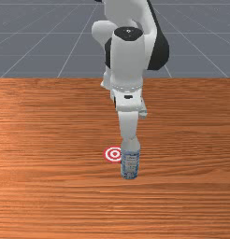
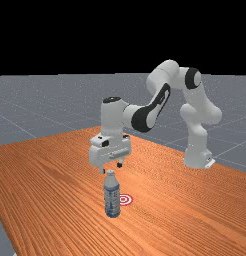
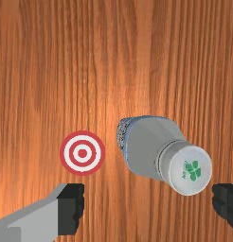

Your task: Pick up the bottle and put it on the marker

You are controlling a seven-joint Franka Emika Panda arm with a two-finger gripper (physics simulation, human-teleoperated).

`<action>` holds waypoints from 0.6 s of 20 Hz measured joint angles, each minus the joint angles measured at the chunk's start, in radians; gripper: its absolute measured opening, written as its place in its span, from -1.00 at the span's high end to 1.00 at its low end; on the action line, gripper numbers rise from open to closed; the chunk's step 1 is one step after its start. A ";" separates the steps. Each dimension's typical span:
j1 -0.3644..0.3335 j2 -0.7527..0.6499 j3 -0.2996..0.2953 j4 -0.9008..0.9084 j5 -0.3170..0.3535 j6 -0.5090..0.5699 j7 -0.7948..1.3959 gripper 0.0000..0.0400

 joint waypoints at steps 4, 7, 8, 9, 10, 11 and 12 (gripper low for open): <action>-0.005 0.002 0.010 0.000 0.000 0.002 -0.035 -1.00; 0.001 0.004 0.014 0.002 -0.003 0.001 -0.040 -1.00; 0.006 0.004 0.010 0.002 0.000 0.001 -0.014 -1.00; 0.008 0.003 0.009 0.002 0.001 0.000 -0.006 -1.00; 0.009 0.005 0.008 0.006 0.001 -0.006 -0.001 -1.00; 0.010 0.002 0.007 0.003 0.002 -0.002 0.004 -1.00; 0.010 0.002 0.007 0.003 0.002 -0.002 0.006 -1.00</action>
